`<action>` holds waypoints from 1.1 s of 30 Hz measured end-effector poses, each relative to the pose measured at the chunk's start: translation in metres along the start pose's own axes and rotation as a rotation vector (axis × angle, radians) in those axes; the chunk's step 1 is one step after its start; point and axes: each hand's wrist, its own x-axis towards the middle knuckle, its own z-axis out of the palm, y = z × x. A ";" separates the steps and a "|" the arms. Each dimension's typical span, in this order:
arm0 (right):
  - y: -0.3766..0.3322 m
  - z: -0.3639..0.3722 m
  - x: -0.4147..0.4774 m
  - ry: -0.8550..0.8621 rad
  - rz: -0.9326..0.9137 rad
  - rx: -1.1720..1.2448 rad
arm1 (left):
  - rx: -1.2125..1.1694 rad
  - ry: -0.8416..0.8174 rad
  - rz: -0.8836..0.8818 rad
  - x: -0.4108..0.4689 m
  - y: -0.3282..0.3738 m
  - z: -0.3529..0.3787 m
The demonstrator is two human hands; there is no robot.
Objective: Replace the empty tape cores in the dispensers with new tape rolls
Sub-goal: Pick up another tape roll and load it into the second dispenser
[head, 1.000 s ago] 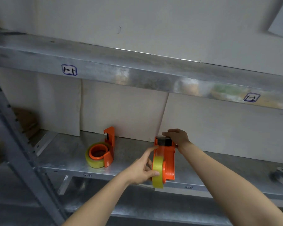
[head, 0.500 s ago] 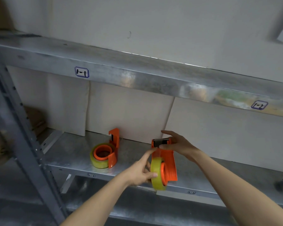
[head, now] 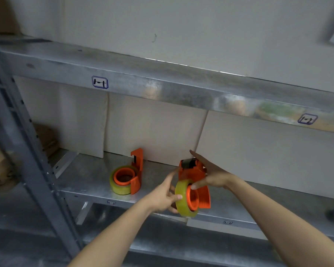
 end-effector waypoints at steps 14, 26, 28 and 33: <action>0.039 0.063 -0.018 0.451 -0.070 0.265 | -0.067 0.331 -0.032 0.012 -0.022 0.012; 0.051 0.074 -0.028 0.480 -0.078 0.425 | 0.277 0.261 0.092 0.019 -0.019 0.037; 0.053 0.077 -0.028 0.455 -0.076 0.438 | 0.268 0.304 0.075 0.023 -0.024 0.038; 0.065 0.087 -0.025 0.386 -0.044 0.475 | 0.344 0.381 0.040 0.031 -0.042 0.041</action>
